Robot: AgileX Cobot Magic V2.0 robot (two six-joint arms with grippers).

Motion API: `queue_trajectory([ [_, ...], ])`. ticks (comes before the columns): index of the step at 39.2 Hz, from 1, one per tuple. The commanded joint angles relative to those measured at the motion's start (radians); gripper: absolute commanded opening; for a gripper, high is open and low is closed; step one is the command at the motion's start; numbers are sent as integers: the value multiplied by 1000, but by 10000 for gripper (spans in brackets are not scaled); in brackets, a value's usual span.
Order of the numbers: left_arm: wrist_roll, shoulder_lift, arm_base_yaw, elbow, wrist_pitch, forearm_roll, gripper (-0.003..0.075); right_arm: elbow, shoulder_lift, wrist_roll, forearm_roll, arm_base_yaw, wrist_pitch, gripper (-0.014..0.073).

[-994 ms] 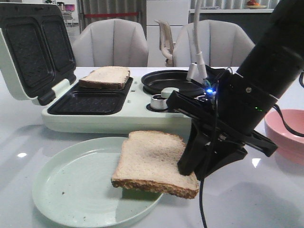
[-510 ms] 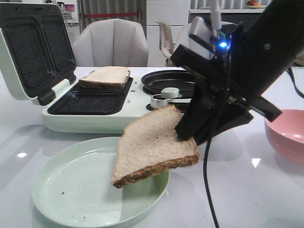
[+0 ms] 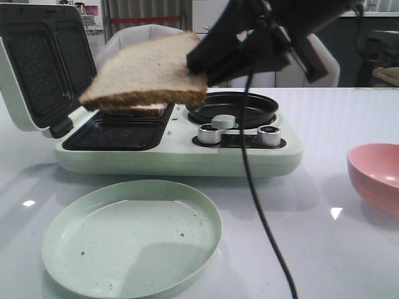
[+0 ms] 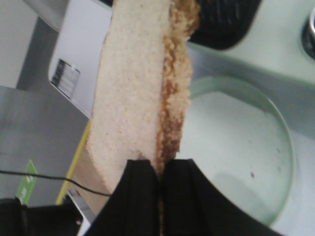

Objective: Make breakfast with bread and shrimp
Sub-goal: 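Grasp the bread slice with the right gripper and lift it, then lower the bread into the nearer sandwich-maker plate and release it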

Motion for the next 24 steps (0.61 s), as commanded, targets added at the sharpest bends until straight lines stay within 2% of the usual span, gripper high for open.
queue_trajectory([
  [1,1,1,-4,-28,-74,14,445,-119,50,-78,145,15,-14,34],
  [12,1,1,-4,-28,-74,16,445,-430,331,-54,145,36,-17,42],
  [24,1,1,-4,-28,-74,25,445,-633,535,-24,144,36,-2,42],
])
